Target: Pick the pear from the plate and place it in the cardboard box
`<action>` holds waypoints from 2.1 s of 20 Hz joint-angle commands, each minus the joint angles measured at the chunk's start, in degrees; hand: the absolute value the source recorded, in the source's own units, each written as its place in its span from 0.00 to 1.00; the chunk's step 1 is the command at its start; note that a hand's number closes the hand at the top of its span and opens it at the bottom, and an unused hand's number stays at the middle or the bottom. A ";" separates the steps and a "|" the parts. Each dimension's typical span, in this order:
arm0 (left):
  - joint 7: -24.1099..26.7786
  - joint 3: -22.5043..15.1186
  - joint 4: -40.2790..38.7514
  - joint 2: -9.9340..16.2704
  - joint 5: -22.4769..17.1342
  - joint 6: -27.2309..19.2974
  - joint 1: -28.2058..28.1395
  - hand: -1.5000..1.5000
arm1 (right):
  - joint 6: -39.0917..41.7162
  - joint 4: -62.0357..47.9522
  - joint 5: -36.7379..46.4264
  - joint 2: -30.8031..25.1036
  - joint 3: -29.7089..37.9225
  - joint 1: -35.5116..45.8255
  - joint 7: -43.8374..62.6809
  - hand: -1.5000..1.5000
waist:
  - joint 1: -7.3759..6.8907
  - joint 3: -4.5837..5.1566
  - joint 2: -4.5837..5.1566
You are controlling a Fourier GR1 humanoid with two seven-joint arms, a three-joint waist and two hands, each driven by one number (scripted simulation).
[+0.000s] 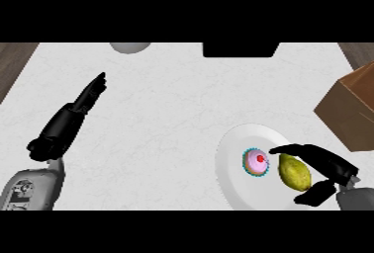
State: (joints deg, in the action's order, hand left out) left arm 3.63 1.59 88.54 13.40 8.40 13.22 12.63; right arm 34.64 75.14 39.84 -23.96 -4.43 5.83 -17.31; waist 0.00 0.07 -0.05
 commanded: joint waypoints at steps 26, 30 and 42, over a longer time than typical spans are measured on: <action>-0.32 0.32 1.92 -1.65 0.90 1.13 -1.42 0.50 | -29.97 -2.63 30.00 17.69 -6.44 30.52 27.20 1.00 | -0.20 -0.04 -0.17; 0.85 2.32 0.68 0.65 -0.35 3.42 -2.64 0.50 | -28.31 3.92 27.59 14.62 -1.34 29.80 28.79 1.00 | 0.38 -0.05 -0.17; 1.22 0.68 0.87 -2.00 2.41 0.30 -1.92 0.50 | -32.05 6.98 23.43 7.73 19.48 35.58 42.41 1.00 | 0.20 -0.07 0.10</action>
State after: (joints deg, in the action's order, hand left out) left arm 2.91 3.36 90.25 12.61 8.77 15.14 11.50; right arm 3.41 82.90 65.08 -11.89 9.05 40.64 24.62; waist 0.28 0.01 -0.14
